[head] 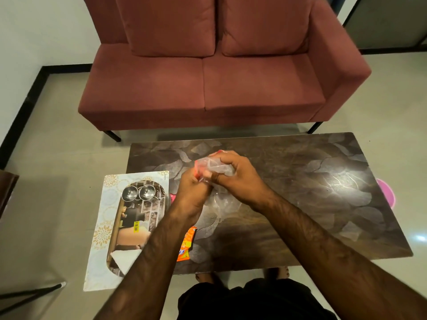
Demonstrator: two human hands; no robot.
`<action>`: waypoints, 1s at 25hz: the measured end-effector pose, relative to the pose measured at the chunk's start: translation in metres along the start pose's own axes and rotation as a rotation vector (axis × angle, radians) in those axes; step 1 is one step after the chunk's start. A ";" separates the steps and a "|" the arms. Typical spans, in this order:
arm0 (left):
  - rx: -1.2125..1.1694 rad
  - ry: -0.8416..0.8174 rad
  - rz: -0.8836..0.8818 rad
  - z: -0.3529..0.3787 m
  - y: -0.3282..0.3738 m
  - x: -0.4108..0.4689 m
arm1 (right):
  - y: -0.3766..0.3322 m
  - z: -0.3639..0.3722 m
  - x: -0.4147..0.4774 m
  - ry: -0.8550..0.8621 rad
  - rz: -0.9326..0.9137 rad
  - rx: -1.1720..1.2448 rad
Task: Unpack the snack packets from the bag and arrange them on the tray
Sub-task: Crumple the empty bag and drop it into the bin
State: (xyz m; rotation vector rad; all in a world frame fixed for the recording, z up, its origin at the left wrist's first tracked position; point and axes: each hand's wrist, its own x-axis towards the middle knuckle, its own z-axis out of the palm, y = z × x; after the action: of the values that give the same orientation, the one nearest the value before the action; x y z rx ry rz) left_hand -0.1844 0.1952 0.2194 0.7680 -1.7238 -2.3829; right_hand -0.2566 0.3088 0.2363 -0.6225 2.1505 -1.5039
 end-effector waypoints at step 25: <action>-0.193 -0.071 -0.235 0.080 -0.010 0.024 | 0.011 -0.061 -0.037 0.151 0.036 -0.107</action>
State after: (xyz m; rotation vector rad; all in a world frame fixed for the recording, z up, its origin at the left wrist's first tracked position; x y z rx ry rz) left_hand -0.2397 0.2591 0.2207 0.9104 -1.4689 -2.7116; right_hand -0.2634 0.3796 0.2483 -0.5168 2.3562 -1.4666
